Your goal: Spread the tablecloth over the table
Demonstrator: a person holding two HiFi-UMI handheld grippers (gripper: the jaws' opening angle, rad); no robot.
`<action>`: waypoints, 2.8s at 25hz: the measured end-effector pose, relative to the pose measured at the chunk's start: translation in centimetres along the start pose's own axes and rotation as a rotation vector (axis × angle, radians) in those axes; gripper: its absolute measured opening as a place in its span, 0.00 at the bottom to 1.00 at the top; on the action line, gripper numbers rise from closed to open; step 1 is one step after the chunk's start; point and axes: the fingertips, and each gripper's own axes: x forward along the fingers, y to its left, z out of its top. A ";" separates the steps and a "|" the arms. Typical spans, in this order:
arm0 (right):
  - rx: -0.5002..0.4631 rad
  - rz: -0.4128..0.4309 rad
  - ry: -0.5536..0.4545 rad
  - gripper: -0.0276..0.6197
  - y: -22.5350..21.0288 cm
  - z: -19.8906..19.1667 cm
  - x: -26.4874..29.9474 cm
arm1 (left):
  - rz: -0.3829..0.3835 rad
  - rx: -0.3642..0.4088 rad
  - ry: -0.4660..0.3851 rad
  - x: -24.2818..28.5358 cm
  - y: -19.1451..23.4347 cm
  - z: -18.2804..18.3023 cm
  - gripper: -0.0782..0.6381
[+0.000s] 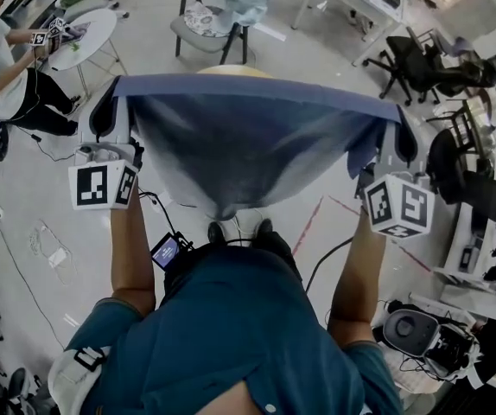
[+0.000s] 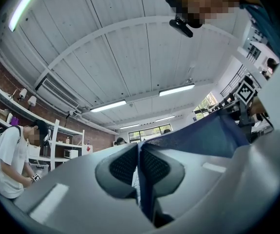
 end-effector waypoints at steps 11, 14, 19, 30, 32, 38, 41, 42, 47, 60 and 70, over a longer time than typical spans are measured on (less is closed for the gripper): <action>0.017 0.045 0.019 0.06 0.6 -1.6 4.5 | 0.031 0.012 0.024 1.6 1.6 -1.7 0.11; 0.029 0.060 0.018 0.06 0.1 -2.4 5.9 | 0.039 0.028 0.038 2.6 1.5 -2.1 0.11; 0.049 0.091 0.032 0.06 -1.1 -3.9 8.7 | 0.052 0.060 0.072 4.7 1.1 -3.0 0.11; 0.104 0.174 0.102 0.06 -2.9 -9.9 17.9 | 0.108 0.106 0.190 11.9 1.8 -9.1 0.11; 0.109 0.188 0.124 0.06 -3.0 -11.4 19.8 | 0.107 0.115 0.215 13.4 2.0 -10.6 0.11; 0.110 0.245 0.192 0.06 -2.8 -16.2 25.9 | 0.111 0.132 0.307 17.6 3.2 -15.8 0.11; 0.108 0.267 0.223 0.06 -2.5 -18.8 28.9 | 0.115 0.126 0.351 19.5 3.9 -18.9 0.11; 0.110 0.274 0.232 0.06 -2.4 -19.7 29.9 | 0.118 0.123 0.365 20.1 4.1 -19.9 0.11; 0.136 0.309 0.278 0.06 -1.7 -23.9 34.0 | 0.136 0.114 0.441 22.5 5.1 -24.6 0.11; 0.100 0.406 0.385 0.06 1.1 -35.8 41.4 | 0.150 0.159 0.598 25.9 6.8 -36.7 0.11; 0.056 0.482 0.505 0.06 4.1 -45.5 44.4 | 0.135 0.174 0.777 25.5 7.5 -46.8 0.15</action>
